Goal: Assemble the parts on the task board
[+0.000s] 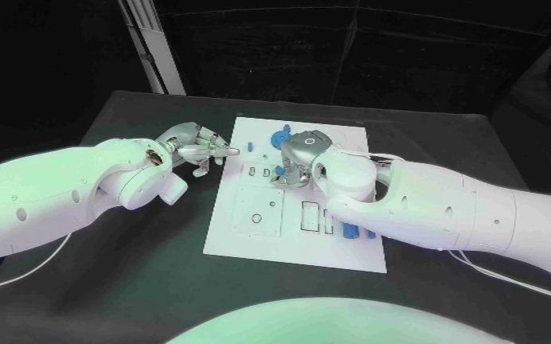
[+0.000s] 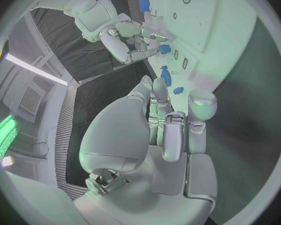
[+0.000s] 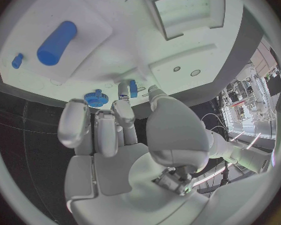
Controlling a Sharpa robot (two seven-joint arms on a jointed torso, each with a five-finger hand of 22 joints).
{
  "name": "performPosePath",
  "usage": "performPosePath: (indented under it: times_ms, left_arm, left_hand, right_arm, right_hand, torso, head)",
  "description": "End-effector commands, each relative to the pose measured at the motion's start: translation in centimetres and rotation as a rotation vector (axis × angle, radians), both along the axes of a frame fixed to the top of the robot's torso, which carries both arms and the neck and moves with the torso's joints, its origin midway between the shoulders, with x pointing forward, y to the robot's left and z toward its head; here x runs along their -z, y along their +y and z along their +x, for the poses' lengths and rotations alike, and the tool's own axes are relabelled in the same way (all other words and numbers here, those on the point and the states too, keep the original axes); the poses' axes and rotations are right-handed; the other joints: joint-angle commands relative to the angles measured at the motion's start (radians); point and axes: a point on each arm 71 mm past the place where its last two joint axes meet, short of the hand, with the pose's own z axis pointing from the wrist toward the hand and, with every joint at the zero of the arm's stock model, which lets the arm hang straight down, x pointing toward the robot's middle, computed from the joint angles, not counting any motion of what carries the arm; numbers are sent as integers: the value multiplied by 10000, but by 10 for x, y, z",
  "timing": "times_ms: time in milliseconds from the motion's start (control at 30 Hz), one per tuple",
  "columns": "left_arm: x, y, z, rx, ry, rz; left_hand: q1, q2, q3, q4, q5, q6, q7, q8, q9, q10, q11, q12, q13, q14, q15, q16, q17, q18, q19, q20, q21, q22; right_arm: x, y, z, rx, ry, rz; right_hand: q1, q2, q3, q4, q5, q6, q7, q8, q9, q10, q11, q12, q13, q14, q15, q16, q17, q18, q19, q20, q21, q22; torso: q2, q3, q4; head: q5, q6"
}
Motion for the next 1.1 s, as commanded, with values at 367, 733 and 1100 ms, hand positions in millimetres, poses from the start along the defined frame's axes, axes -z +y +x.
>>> performPosePath:
  times_ms: [367,733,1100]
  left_arm:
    - [-1,-1,1,64,-45,-79]
    - [-1,0,1,33,-41,-61]
    - [-1,1,2,23,-42,-55]
  left_hand:
    - [39,-14,82,-11,34,-40,-57,37,-10,-79,-14,-48,-18,895,-40,-48,1924,-119,-42,-24,-22,4]
    - [51,-17,106,-21,34,-40,-58,36,-13,-80,-15,-52,-22,893,-41,-52,1916,-118,-45,-24,-27,-1]
    - [61,-24,133,-34,34,-40,-59,36,-16,-81,-15,-56,-26,895,-41,-49,1923,-118,-43,-24,-24,5]
  right_arm:
    - [-2,3,-2,-116,-11,171]
    - [-3,4,-4,-175,77,199]
    - [-3,4,-5,-194,124,199]
  right_hand:
    - [171,38,-59,-9,79,-38,54,2,-12,-24,27,-48,-6,793,-2,-53,1414,-171,11,62,-60,-10]
    - [171,38,-59,-9,79,-38,54,2,-12,-24,27,-48,-6,793,-2,-53,1414,-171,11,62,-60,-10]
    - [205,53,-68,-9,84,-38,54,3,-12,-15,27,-33,10,795,-2,-47,1421,-172,13,62,-58,-5]
  torso:
    - [2,-4,7]
    - [-4,-1,4]
    - [4,-4,3]
  head:
    - [6,-34]
    - [5,-28]
    - [1,-22]
